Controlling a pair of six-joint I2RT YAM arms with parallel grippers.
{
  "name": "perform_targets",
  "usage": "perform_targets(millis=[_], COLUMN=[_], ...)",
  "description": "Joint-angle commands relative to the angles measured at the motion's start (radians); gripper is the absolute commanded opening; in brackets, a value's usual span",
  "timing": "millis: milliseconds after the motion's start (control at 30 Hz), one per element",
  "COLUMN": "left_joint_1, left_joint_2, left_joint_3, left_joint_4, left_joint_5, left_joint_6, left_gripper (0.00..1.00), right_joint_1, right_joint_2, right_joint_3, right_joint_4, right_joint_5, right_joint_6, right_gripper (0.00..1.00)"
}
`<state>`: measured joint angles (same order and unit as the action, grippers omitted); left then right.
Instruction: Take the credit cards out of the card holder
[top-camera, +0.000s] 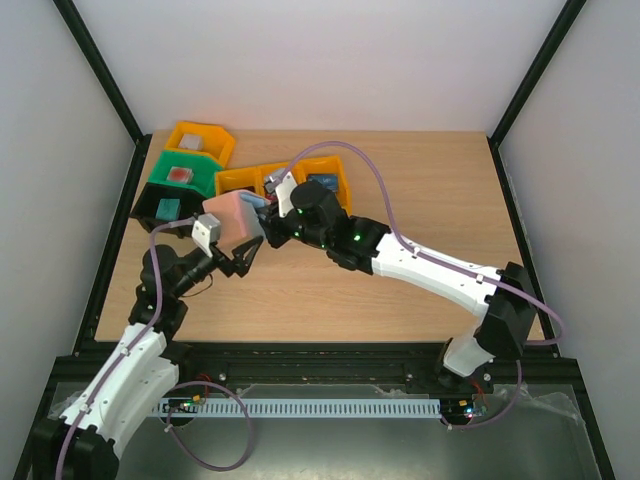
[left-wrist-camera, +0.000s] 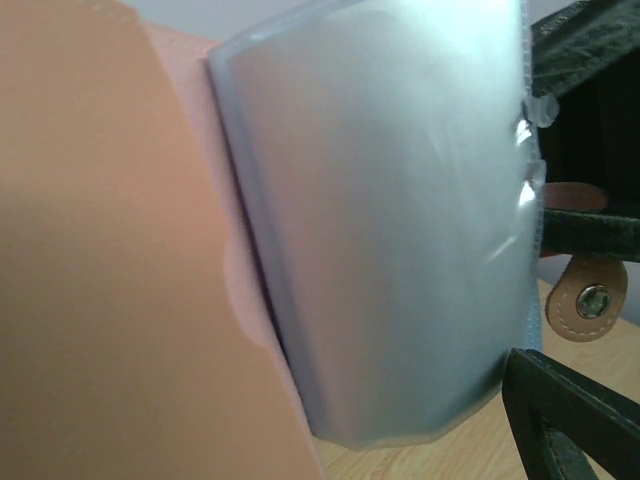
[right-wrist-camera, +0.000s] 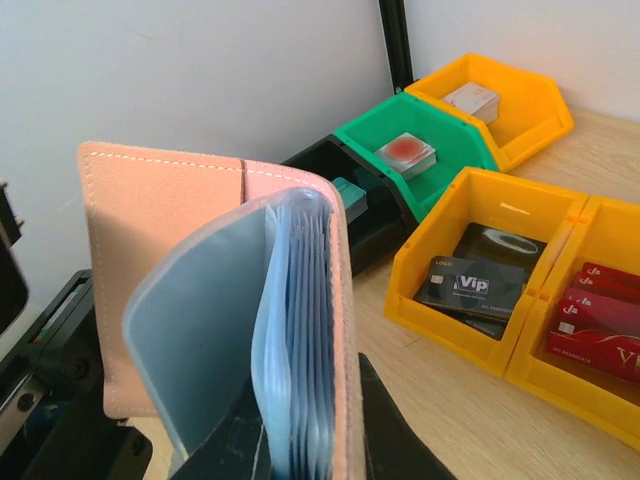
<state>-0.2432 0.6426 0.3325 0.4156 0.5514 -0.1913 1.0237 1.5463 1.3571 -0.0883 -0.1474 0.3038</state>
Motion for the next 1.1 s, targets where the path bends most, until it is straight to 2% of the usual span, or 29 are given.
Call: perform_targets(millis=[0, 167, 200, 267, 300, 400, 467, 567, 600, 700, 733, 800, 867, 1067], left_joint_1=[-0.023, -0.032, -0.030, -0.021, -0.016, 0.003, 0.018, 0.042, 0.047, 0.062, 0.069, 0.082, 0.088, 0.098], left_joint_2=[0.007, 0.014, 0.014, 0.008, 0.002, -0.015, -0.022, -0.037, -0.043, -0.054, -0.053, -0.047, -0.046, -0.048], left_joint_3=[0.033, 0.035, 0.035, 0.028, 0.024, 0.014, 0.010, 0.002, 0.000, -0.013, -0.020, -0.036, -0.046, -0.051], left_joint_4=[0.033, 0.081, 0.081, 0.078, 0.076, 0.066, 0.059, 0.052, 0.051, 0.064, 0.073, 0.112, 0.137, 0.152], left_joint_5=[-0.010, -0.022, -0.034, -0.027, -0.012, 0.014, 0.023, 0.054, 0.069, 0.088, 0.091, 0.106, 0.120, 0.130], left_joint_6=[0.101, 0.065, 0.046, 0.010, -0.004, -0.060, -0.099, -0.154, -0.175, -0.275, -0.319, -0.409, -0.459, -0.493], left_gripper=[1.00, 0.99, 0.97, 0.81, 0.69, 0.26, 0.05, 0.02, 0.02, 0.02, 0.02, 0.02, 0.02, 0.02], right_joint_1=[0.019, 0.021, 0.020, 0.019, 0.016, -0.005, -0.022, -0.060, -0.078, -0.122, -0.129, -0.141, -0.155, -0.179], right_joint_2=[0.023, 0.037, 0.033, 0.021, 0.013, -0.014, -0.036, -0.075, -0.085, -0.108, -0.113, -0.128, -0.143, -0.151], right_joint_3=[0.062, 0.072, 0.067, 0.055, 0.051, 0.024, 0.007, -0.022, -0.037, -0.069, -0.077, -0.095, -0.118, -0.145], right_joint_4=[-0.011, -0.021, -0.021, -0.026, -0.029, -0.028, -0.025, -0.003, 0.009, 0.026, 0.025, 0.017, 0.014, 0.002], right_joint_5=[0.031, 0.005, -0.002, -0.013, -0.019, -0.102, -0.161, -0.256, -0.295, -0.427, -0.444, -0.469, -0.480, -0.479], right_joint_6=[0.011, -0.016, -0.026, -0.044, -0.048, -0.078, -0.094, -0.094, -0.091, -0.094, -0.101, -0.126, -0.136, -0.158], right_gripper=[0.02, 0.02, 0.02, 0.02, 0.02, 0.02, 0.02, 0.02, 0.05, 0.34, 0.42, 0.51, 0.55, 0.56])
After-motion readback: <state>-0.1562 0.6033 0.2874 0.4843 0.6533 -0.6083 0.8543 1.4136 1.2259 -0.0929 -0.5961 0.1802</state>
